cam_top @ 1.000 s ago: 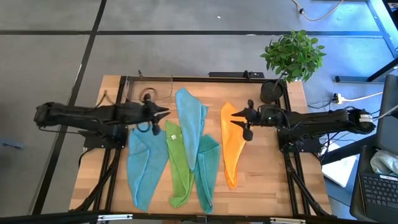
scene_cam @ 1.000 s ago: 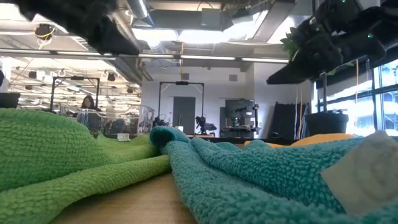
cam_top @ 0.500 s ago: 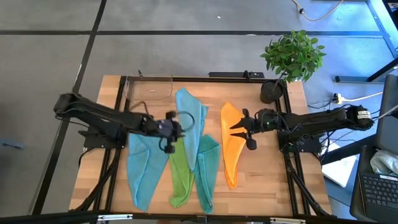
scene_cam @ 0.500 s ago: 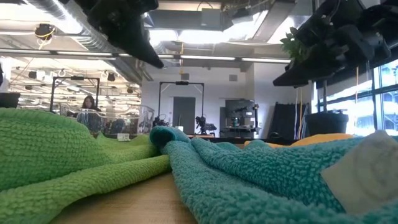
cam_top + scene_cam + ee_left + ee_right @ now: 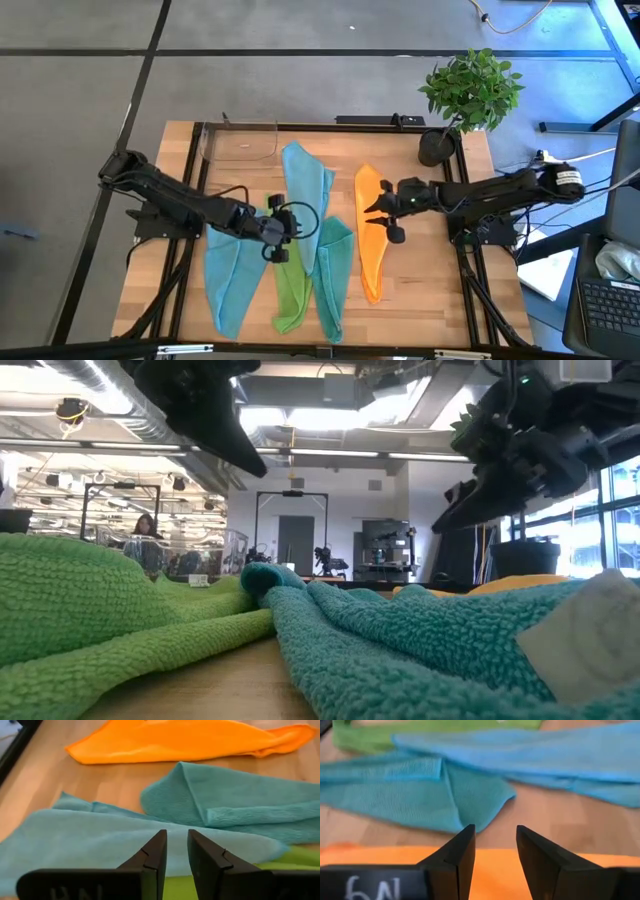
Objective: Fold microfiber towels
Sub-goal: Fold the light blue microfiber cloth
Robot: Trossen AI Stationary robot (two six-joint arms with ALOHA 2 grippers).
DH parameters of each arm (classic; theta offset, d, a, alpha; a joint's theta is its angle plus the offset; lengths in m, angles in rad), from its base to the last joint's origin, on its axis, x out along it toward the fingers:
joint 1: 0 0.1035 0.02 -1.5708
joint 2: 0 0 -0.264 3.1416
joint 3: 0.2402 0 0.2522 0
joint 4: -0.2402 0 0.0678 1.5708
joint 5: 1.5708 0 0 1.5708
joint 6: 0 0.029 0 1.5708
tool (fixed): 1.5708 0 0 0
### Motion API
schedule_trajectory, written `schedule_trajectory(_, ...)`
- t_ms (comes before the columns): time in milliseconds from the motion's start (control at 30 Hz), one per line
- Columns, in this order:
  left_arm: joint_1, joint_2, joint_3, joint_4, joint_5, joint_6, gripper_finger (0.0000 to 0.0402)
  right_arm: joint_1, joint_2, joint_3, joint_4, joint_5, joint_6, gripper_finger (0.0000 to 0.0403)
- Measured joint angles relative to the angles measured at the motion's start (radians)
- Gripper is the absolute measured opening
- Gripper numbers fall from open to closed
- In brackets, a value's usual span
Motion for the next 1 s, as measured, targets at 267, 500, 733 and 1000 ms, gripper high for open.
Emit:
schedule_trajectory(267, -0.056, 0.000, 0.001, -0.082, -0.157, -0.051, 0.0070, 0.050, 0.153, 0.113, 0.009, -0.019, -0.024, 0.0146)
schedule_trajectory(500, -0.086, -0.028, 0.001, -0.204, -0.167, -0.180, 0.0070, 0.084, 0.377, 0.338, 0.084, -0.015, -0.026, 0.0145)
schedule_trajectory(733, -0.135, -0.120, 0.002, -0.285, -0.292, -0.289, 0.0070, 0.097, 0.653, 0.567, 0.073, -0.061, -0.022, 0.0145)
schedule_trajectory(1000, -0.220, -0.188, 0.002, -0.283, -0.730, -0.326, 0.0069, 0.171, 0.736, 0.721, 0.102, -0.026, -0.028, 0.0145)
